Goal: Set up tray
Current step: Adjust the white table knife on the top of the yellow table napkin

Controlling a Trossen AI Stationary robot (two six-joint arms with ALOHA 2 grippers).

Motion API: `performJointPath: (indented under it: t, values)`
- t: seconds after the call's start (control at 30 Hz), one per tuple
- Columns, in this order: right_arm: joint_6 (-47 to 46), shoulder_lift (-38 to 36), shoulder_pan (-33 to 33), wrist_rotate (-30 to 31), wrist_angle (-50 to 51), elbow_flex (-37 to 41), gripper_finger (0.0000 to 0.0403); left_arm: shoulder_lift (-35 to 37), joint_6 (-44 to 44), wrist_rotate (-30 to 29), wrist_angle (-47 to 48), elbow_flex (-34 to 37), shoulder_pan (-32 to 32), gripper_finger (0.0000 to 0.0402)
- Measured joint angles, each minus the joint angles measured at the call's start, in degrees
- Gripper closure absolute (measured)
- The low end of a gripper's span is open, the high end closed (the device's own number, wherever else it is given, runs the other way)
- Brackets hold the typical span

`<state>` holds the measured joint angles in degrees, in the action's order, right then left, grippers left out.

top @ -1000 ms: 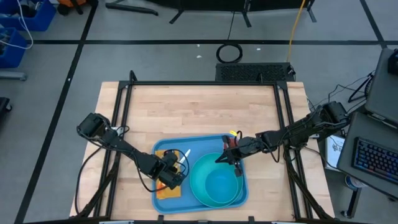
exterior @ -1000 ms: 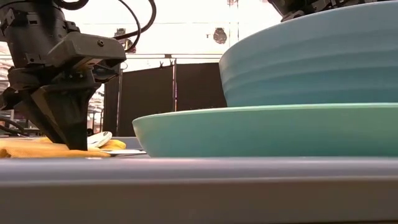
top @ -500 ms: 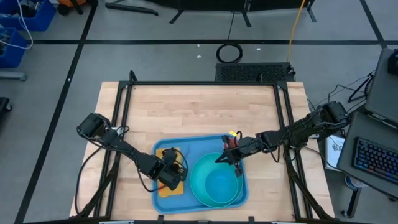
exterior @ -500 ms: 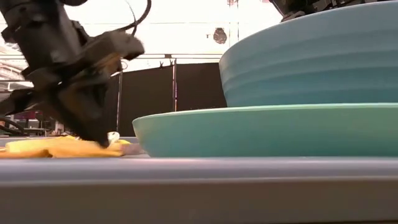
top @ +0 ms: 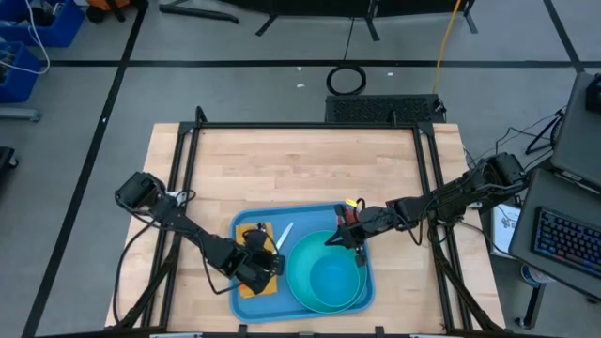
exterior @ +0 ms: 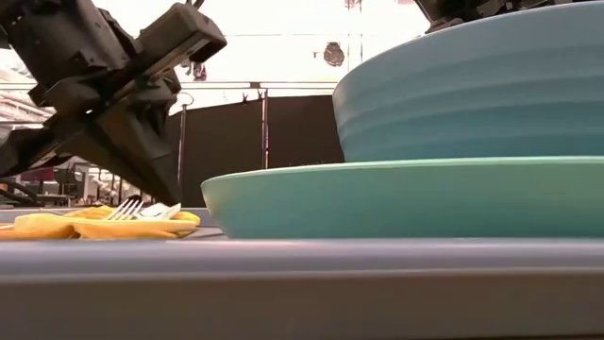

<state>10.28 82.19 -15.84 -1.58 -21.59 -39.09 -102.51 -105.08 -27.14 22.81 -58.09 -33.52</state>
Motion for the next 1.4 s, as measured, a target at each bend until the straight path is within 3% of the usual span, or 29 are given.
performJointPath:
  t: [0.2,0.4,0.63,0.83,1.13,1.4]
  values:
    - [1.4,0.0,0.0,0.0,-0.6,0.0,0.0403,0.0,3.1,-0.7,-3.4,-0.1,0.4,0.0377]
    - [1.6,0.0,0.0,0.0,-1.3,0.0,0.0403,0.1,10.5,1.4,-2.5,-0.1,1.7,0.0303]
    - [1.4,0.0,0.0,0.0,-1.2,0.0,0.0403,0.1,10.8,1.7,-1.6,-0.1,2.3,0.0226]
    - [1.2,0.0,0.0,-0.1,-0.6,0.0,0.0403,-0.3,9.0,7.6,2.9,-0.2,3.3,0.0230]
    - [0.9,0.0,0.0,-0.2,-0.3,0.0,0.0403,-0.4,12.7,7.9,1.6,-0.2,3.6,0.0259]
    - [0.9,0.0,0.0,-0.2,-0.1,0.0,0.0403,-2.8,15.0,11.6,0.5,-0.4,4.9,0.0278]
